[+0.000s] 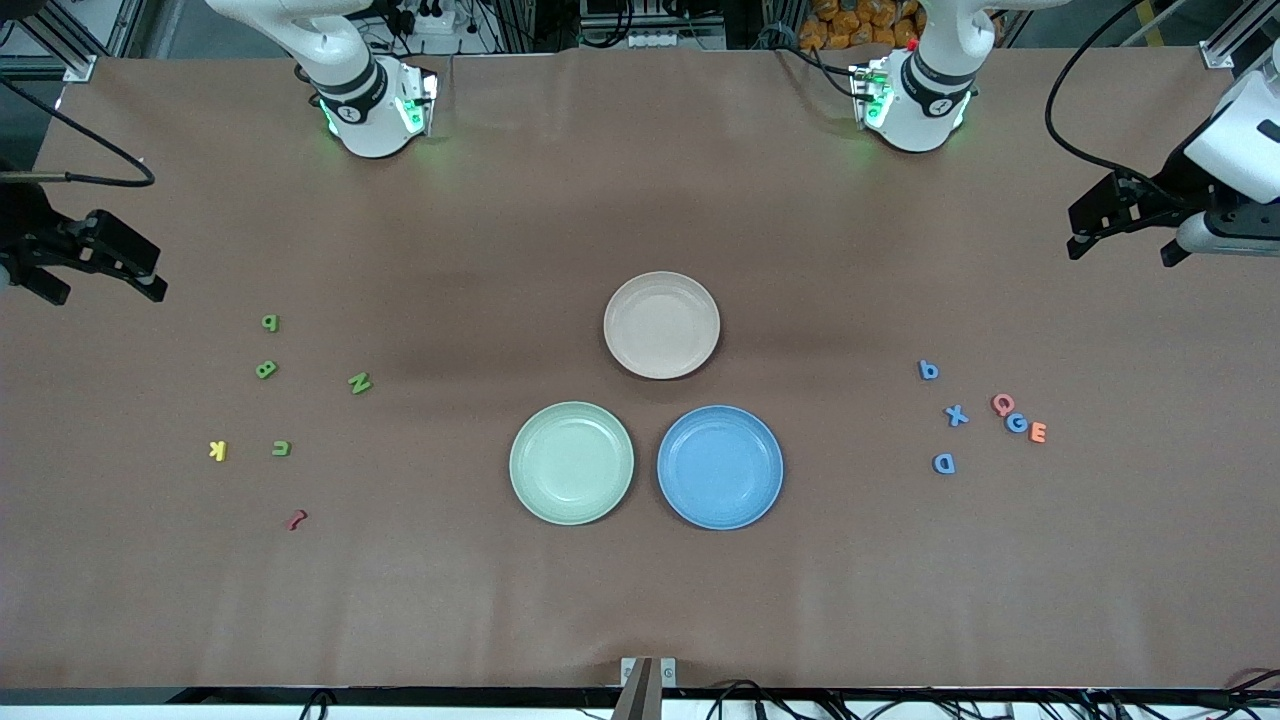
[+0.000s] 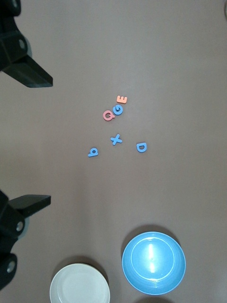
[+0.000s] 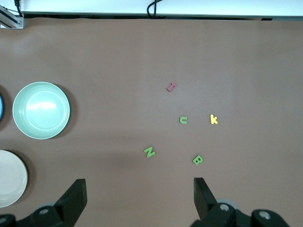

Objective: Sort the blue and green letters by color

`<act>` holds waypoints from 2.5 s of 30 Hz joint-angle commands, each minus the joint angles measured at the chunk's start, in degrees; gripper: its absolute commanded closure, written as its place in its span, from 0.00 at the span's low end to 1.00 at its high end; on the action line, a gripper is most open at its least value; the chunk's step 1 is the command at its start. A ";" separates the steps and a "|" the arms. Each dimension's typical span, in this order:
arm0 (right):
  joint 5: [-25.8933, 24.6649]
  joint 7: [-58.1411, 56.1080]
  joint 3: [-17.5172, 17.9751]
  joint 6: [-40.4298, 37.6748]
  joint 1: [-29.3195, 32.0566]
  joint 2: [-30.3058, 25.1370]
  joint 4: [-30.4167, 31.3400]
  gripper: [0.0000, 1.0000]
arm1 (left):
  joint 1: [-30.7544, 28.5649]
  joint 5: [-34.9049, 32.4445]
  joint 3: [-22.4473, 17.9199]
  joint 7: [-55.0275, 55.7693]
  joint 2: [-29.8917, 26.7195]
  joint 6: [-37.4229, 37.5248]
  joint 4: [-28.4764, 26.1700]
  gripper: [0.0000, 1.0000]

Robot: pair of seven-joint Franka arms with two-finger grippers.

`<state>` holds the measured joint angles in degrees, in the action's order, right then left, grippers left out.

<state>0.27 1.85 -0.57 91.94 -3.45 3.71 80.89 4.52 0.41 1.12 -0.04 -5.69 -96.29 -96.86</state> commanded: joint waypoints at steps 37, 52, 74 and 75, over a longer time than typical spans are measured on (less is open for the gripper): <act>-0.98 0.43 -0.40 5.25 1.07 -1.34 10.95 0.00 | -4.42 1.17 0.11 -1.55 7.27 -32.56 -37.53 0.00; -1.07 0.52 -0.93 31.26 0.98 0.41 33.00 0.00 | -6.01 1.34 0.37 7.50 20.45 -42.23 -35.34 0.00; -1.15 -7.38 -0.40 50.25 -1.39 10.34 45.41 0.00 | -0.56 1.43 0.90 19.81 30.04 -42.58 -26.28 0.00; -1.15 -8.70 -0.40 51.05 -1.39 10.96 45.67 0.00 | -0.56 1.35 0.90 19.81 30.13 -42.58 -26.28 0.00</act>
<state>0.01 -2.39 -1.11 138.75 -5.28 14.08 123.73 4.18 0.42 2.09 19.56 23.69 -139.01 -124.18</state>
